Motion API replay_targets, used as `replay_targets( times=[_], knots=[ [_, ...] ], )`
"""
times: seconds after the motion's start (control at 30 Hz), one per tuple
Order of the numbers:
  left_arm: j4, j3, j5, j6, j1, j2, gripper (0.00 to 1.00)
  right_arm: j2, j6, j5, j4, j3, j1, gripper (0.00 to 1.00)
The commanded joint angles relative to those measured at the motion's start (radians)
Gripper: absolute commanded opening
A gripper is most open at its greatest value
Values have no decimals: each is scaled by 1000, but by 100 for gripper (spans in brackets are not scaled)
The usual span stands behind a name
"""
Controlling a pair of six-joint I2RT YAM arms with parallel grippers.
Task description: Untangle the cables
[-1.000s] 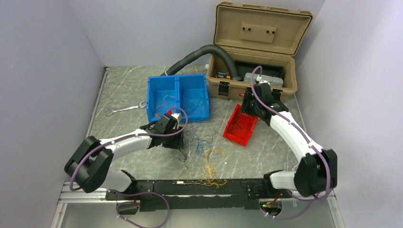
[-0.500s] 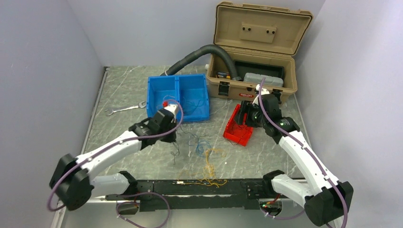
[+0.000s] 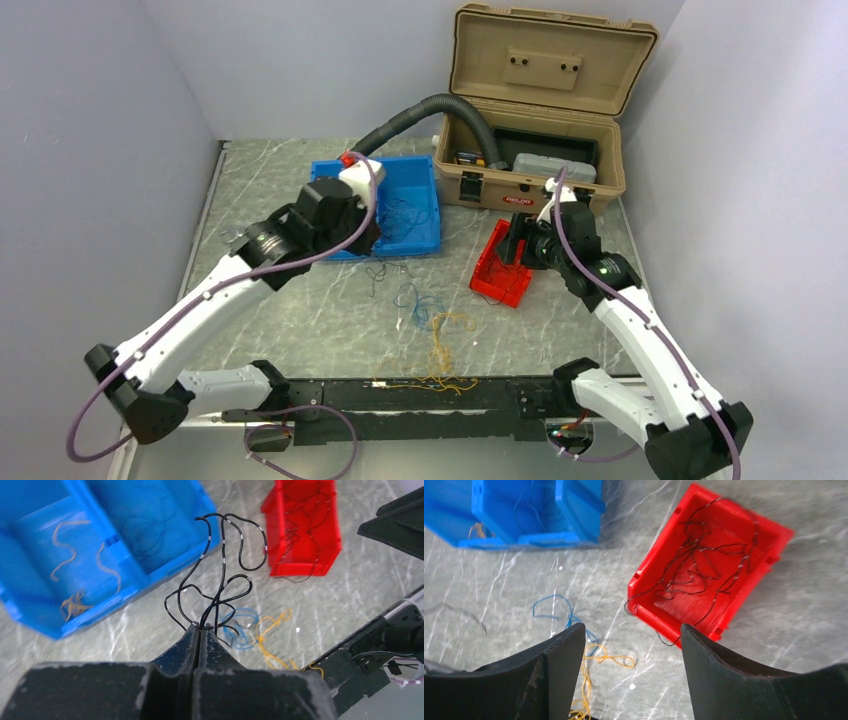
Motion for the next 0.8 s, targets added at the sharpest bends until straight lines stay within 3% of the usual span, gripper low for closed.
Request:
replay_targets(
  times=[0.0,0.3,0.53,0.77],
  knots=[
    [175,100,116,30,-39,128,0,-84,27,206,-59,98,1,72],
    [379,298,90,10,-146,480,0,-229,137,551,-111,134,-1,72],
    [588,352,22,15,-204,703,0,-262,139,629,-89,151,-1,72],
    [647,469,37,36,-263,926,0,-251,138,638,-92,128,0,71]
  ],
)
